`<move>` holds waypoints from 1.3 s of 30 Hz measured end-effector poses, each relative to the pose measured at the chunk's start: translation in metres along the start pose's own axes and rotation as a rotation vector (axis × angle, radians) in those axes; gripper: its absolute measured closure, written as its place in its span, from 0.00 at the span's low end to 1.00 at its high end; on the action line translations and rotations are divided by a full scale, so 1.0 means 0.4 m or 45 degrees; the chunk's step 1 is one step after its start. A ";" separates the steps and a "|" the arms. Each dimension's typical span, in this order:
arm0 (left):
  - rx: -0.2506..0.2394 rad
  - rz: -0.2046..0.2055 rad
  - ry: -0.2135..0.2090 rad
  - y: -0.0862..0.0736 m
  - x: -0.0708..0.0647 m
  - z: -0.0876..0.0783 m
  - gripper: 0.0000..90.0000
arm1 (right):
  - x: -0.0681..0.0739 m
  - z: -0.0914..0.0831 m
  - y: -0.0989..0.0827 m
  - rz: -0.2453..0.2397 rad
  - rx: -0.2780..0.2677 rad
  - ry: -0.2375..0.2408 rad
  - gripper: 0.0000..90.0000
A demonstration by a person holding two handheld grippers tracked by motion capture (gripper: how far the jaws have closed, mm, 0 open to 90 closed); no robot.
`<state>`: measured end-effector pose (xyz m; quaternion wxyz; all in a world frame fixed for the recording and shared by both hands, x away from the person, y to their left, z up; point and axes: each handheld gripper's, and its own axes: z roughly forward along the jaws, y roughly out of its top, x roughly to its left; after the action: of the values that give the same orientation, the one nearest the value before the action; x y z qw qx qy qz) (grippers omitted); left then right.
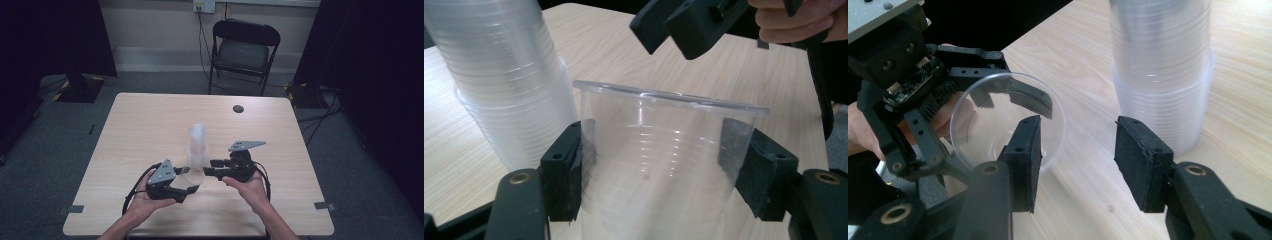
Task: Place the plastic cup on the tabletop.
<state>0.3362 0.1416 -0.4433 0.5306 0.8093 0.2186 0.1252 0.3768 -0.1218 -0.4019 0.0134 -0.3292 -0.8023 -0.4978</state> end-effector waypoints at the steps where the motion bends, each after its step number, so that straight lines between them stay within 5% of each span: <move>1: -0.004 -0.005 0.013 0.000 0.002 -0.003 0.35 | 0.000 -0.003 0.000 -0.002 -0.001 -0.007 0.60; 16: -0.115 -0.165 0.159 0.005 0.062 -0.079 0.35 | -0.025 -0.067 -0.043 0.006 -0.056 -0.156 0.50; 25: -0.131 -0.232 0.243 0.025 0.102 -0.125 0.35 | -0.054 -0.116 -0.076 0.027 -0.079 -0.218 0.49; 39: -0.136 -0.281 0.332 0.039 0.184 -0.132 0.34 | -0.093 -0.158 -0.139 0.087 -0.093 -0.276 0.47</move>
<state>0.3808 0.2148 -0.4099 0.5506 0.7279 0.3661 0.1817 0.3567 -0.2079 -0.4270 -0.0685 -0.4087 -0.7686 -0.4874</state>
